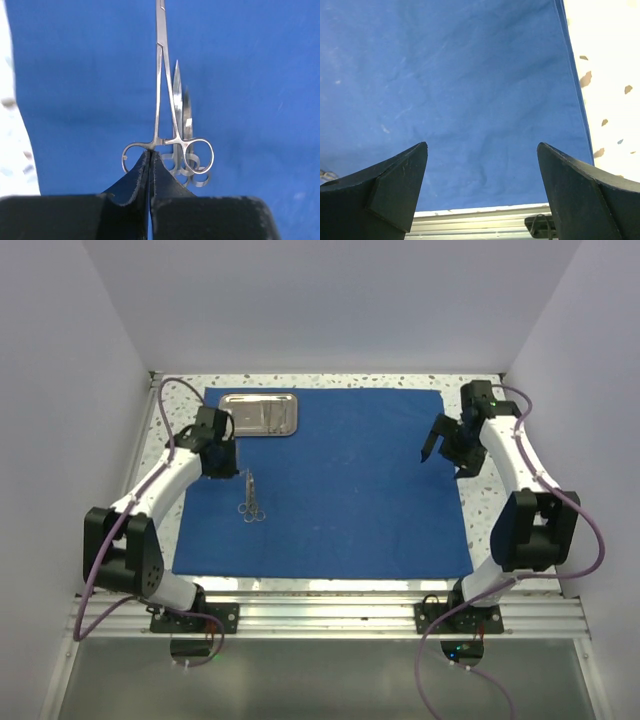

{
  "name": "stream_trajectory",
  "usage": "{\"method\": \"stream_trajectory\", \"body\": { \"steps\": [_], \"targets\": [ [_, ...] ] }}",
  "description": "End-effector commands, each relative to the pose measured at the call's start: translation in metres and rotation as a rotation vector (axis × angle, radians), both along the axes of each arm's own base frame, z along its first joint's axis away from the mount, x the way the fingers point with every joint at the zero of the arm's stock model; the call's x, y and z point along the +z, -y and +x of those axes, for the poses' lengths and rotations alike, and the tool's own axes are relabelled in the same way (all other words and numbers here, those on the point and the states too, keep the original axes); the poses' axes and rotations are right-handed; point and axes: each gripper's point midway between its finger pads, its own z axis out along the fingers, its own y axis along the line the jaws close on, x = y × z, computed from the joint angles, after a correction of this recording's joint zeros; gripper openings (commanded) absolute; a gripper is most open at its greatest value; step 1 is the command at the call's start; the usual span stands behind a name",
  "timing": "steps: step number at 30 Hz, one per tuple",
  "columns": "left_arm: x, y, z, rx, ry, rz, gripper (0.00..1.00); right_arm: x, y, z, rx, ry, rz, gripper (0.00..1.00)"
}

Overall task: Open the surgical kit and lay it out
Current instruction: Place the medical item in the surgical kit, then pick up the medical item from the container.

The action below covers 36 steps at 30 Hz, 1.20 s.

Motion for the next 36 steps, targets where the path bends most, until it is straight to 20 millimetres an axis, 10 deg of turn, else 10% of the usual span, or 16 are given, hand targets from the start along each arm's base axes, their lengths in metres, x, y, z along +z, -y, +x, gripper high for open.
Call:
{"method": "stream_trajectory", "body": {
  "steps": [1, 8, 14, 16, 21, 27, 29, 30, 31, 36],
  "targets": [
    [-0.007, 0.009, -0.027, -0.013, 0.022, -0.068, 0.0, 0.037, -0.004, -0.013, -0.011, 0.079, 0.014, 0.96],
    [-0.041, 0.011, -0.051, -0.01, -0.018, -0.086, 0.03, 0.034, -0.015, -0.047, 0.02, 0.063, 0.072, 0.96],
    [-0.01, 0.005, -0.035, 0.003, 0.0, -0.041, 0.57, 0.038, -0.042, -0.071, 0.04, 0.09, 0.168, 0.98],
    [0.019, 0.002, -0.015, 0.031, 0.067, -0.018, 0.75, 0.043, -0.043, -0.078, 0.048, 0.118, 0.163, 0.98],
    [0.058, 0.006, 0.049, 0.076, 0.157, -0.013, 0.73, 0.038, -0.049, -0.094, 0.033, 0.119, 0.2, 0.98],
    [0.042, 0.021, 0.154, 0.095, 0.214, -0.003, 0.69, 0.052, -0.04, -0.091, 0.01, 0.158, 0.158, 0.98],
    [0.005, 0.022, 0.183, 0.096, 0.168, 0.022, 0.66, 0.054, -0.037, -0.088, 0.003, 0.167, 0.14, 0.98],
    [0.025, 0.021, 0.209, 0.104, 0.224, 0.004, 0.66, 0.054, -0.036, -0.088, -0.004, 0.159, 0.134, 0.98],
    [-0.008, 0.022, 0.222, 0.104, 0.177, 0.008, 0.63, 0.053, -0.034, -0.087, -0.009, 0.158, 0.125, 0.98],
    [-0.003, 0.034, 0.29, 0.114, 0.302, -0.071, 0.6, 0.042, -0.028, -0.089, -0.033, 0.122, 0.091, 0.97]
  ]
}}
